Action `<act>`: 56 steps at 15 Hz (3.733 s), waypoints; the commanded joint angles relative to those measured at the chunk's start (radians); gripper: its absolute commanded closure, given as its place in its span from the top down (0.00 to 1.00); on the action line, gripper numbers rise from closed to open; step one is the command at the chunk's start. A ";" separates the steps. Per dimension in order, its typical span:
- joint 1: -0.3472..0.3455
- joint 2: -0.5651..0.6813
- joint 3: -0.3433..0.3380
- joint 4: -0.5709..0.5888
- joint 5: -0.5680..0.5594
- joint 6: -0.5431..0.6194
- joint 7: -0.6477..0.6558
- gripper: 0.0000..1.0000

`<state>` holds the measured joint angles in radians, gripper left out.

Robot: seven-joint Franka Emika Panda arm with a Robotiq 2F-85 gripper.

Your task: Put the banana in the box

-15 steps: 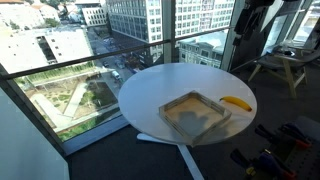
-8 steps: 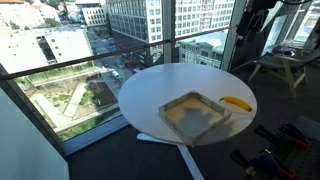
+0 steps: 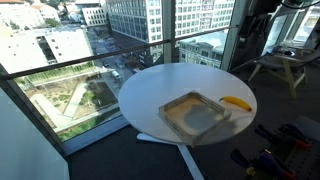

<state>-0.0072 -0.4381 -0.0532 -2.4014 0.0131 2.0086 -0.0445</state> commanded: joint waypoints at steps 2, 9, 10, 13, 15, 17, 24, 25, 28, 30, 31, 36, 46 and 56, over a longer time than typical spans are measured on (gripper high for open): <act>-0.033 0.033 -0.018 0.023 -0.011 -0.013 -0.012 1.00; -0.074 0.051 -0.034 0.015 -0.066 0.010 -0.020 1.00; -0.078 0.052 -0.037 0.013 -0.074 0.016 -0.023 1.00; -0.084 0.053 -0.045 0.005 -0.089 0.041 -0.031 1.00; -0.085 0.061 -0.050 0.001 -0.089 0.061 -0.038 1.00; -0.085 0.073 -0.056 -0.002 -0.087 0.084 -0.048 1.00; -0.089 0.147 -0.075 0.001 -0.081 0.165 -0.080 1.00; -0.088 0.159 -0.077 0.002 -0.079 0.175 -0.086 1.00; -0.089 0.200 -0.080 0.005 -0.080 0.210 -0.092 1.00; -0.091 0.227 -0.082 0.007 -0.079 0.234 -0.099 1.00; -0.092 0.240 -0.084 0.009 -0.077 0.244 -0.104 1.00; -0.096 0.304 -0.091 0.020 -0.070 0.292 -0.120 1.00; -0.124 0.421 -0.105 0.045 -0.061 0.358 -0.153 1.00; -0.139 0.534 -0.101 0.072 -0.060 0.394 -0.155 1.00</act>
<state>-0.1344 0.0558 -0.1563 -2.3614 -0.0572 2.3957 -0.1712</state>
